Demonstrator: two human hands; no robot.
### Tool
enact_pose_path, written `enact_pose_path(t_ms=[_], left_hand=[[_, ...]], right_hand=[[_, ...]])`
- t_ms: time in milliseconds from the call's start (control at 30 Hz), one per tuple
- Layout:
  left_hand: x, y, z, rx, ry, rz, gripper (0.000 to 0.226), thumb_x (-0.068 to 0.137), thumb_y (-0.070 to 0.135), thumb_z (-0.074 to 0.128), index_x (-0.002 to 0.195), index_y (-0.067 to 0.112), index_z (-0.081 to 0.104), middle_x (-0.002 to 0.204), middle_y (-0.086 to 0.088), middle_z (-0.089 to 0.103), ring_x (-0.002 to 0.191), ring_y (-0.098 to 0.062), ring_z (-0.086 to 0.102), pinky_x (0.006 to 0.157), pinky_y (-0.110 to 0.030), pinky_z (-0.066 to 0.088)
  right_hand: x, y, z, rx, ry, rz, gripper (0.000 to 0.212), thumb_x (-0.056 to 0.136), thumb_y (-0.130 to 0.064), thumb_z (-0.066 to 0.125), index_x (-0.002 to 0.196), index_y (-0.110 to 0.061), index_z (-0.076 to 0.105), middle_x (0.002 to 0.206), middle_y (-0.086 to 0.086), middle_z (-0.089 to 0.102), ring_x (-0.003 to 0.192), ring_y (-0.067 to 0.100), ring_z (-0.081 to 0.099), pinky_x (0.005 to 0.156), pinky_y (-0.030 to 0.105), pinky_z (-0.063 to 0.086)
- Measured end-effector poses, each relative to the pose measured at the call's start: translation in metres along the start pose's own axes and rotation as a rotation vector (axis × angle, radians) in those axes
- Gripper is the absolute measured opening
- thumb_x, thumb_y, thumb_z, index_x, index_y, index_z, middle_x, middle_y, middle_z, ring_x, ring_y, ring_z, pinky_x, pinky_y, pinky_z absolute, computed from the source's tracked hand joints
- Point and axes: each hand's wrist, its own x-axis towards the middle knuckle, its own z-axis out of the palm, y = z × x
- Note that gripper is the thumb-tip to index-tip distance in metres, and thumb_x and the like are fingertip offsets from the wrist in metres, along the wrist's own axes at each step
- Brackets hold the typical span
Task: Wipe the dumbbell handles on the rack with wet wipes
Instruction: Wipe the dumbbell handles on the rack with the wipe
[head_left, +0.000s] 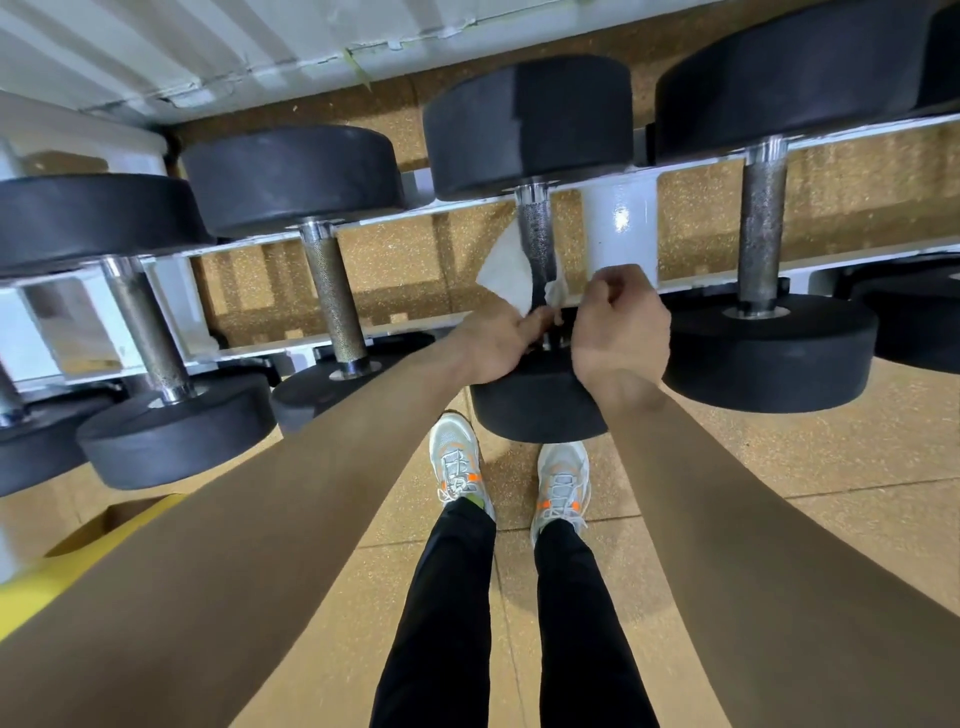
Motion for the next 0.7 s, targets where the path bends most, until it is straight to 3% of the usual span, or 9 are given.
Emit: enact_pose_path(t_ms=[100,133,200,267,300,400,500,600,700], left_hand=[[-0.005,-0.004,-0.001,0.211,0.155,0.006,0.055,0.108,0.043,0.036,0.069,0.007,0.049,0.067,-0.008,0.050,0.070,-0.029,0.050,0.059,-0.031,0.026],[-0.006,-0.006,0.000,0.242,0.234,0.033,0.054,0.108,0.042,0.037,0.068,0.007,0.047,0.065,-0.006,0.045,0.068,-0.028,0.047,0.060,-0.029,0.026],[-0.011,-0.009,0.000,0.259,0.407,0.110,0.045,0.106,0.039,0.043,0.076,0.007,0.048,0.069,-0.006,0.047,0.069,-0.028,0.047,0.063,-0.031,0.029],[-0.013,-0.015,0.003,0.197,0.524,0.168,0.034,0.102,0.034,0.051,0.081,0.008,0.050,0.074,-0.010,0.055,0.070,-0.032,0.052,0.061,-0.036,0.034],[-0.014,-0.017,0.004,0.122,0.546,0.176,0.031,0.101,0.033,0.053,0.084,0.007,0.051,0.077,-0.012,0.059,0.072,-0.034,0.055,0.062,-0.039,0.040],[-0.015,-0.018,0.003,-0.008,0.545,0.129,0.030,0.104,0.035,0.048,0.088,0.009,0.049,0.077,-0.012,0.060,0.076,-0.036,0.056,0.068,-0.041,0.046],[-0.012,-0.020,0.000,0.091,0.443,0.010,0.031,0.107,0.036,0.039,0.091,0.012,0.049,0.085,-0.011,0.058,0.085,-0.036,0.058,0.071,-0.038,0.042],[-0.011,-0.018,-0.005,0.262,0.296,-0.020,0.031,0.109,0.036,0.035,0.098,0.013,0.052,0.092,-0.007,0.052,0.092,-0.032,0.056,0.074,-0.034,0.039],[-0.018,-0.008,-0.014,0.416,0.240,0.102,0.032,0.108,0.038,0.034,0.092,0.014,0.049,0.085,-0.005,0.049,0.087,-0.031,0.054,0.073,-0.036,0.041]], right_hand=[[0.010,-0.006,-0.005,-0.290,-0.320,-0.053,0.039,0.105,-0.040,0.034,0.136,-0.025,0.053,0.132,0.011,0.063,0.121,0.036,0.056,0.093,0.041,0.043],[0.014,-0.008,-0.007,-0.270,-0.404,-0.068,0.038,0.107,-0.041,0.032,0.131,-0.024,0.056,0.129,0.012,0.063,0.121,0.036,0.057,0.092,0.039,0.041],[0.022,-0.005,-0.011,-0.148,-0.476,-0.116,0.032,0.107,-0.041,0.038,0.100,-0.024,0.065,0.105,0.009,0.069,0.103,0.031,0.063,0.079,0.033,0.042],[0.031,0.001,-0.013,-0.098,-0.435,-0.166,0.030,0.104,-0.032,0.052,0.077,-0.023,0.060,0.081,0.003,0.067,0.084,0.024,0.066,0.066,0.030,0.042],[0.034,0.005,-0.013,-0.086,-0.410,-0.171,0.025,0.102,-0.028,0.058,0.076,-0.024,0.059,0.077,0.001,0.068,0.082,0.021,0.067,0.067,0.029,0.045],[0.039,0.011,-0.015,0.015,-0.322,-0.157,0.009,0.093,-0.021,0.073,0.093,-0.026,0.065,0.089,-0.002,0.071,0.087,0.014,0.069,0.081,0.022,0.051],[0.037,0.008,-0.022,0.098,-0.221,-0.163,0.014,0.085,-0.010,0.075,0.087,-0.023,0.069,0.078,-0.010,0.063,0.064,0.001,0.058,0.059,0.009,0.041],[0.032,0.003,-0.033,0.184,-0.282,-0.138,0.023,0.081,0.001,0.068,0.080,-0.023,0.068,0.068,-0.007,0.058,0.056,0.005,0.055,0.058,0.017,0.045],[0.027,-0.002,-0.036,0.171,-0.469,-0.116,0.024,0.084,0.004,0.066,0.080,-0.019,0.067,0.066,-0.002,0.063,0.059,0.011,0.060,0.067,0.027,0.052]])
